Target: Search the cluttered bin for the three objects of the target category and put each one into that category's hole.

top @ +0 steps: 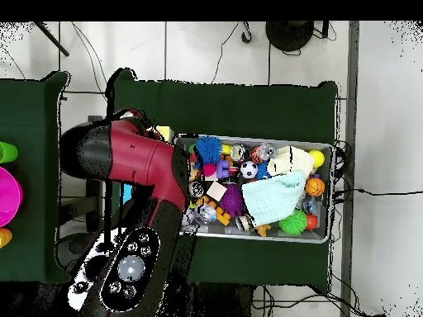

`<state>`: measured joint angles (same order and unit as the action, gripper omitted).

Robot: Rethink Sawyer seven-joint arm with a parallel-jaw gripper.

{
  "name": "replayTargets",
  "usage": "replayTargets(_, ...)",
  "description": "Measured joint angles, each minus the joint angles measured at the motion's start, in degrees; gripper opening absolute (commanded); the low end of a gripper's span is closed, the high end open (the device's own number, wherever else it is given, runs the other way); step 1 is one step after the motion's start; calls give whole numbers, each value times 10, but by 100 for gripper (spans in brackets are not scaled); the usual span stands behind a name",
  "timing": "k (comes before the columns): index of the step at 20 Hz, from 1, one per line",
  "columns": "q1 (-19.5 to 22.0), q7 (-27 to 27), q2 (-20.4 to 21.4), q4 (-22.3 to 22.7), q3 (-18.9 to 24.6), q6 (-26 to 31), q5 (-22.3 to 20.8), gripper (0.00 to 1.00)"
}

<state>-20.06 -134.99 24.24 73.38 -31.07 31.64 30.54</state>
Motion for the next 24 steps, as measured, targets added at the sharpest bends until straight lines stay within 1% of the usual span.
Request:
replayTargets(14,6,0,-1,3,3,0,0,0)
replayTargets(24,6,0,-2,20,11,0,0,0)
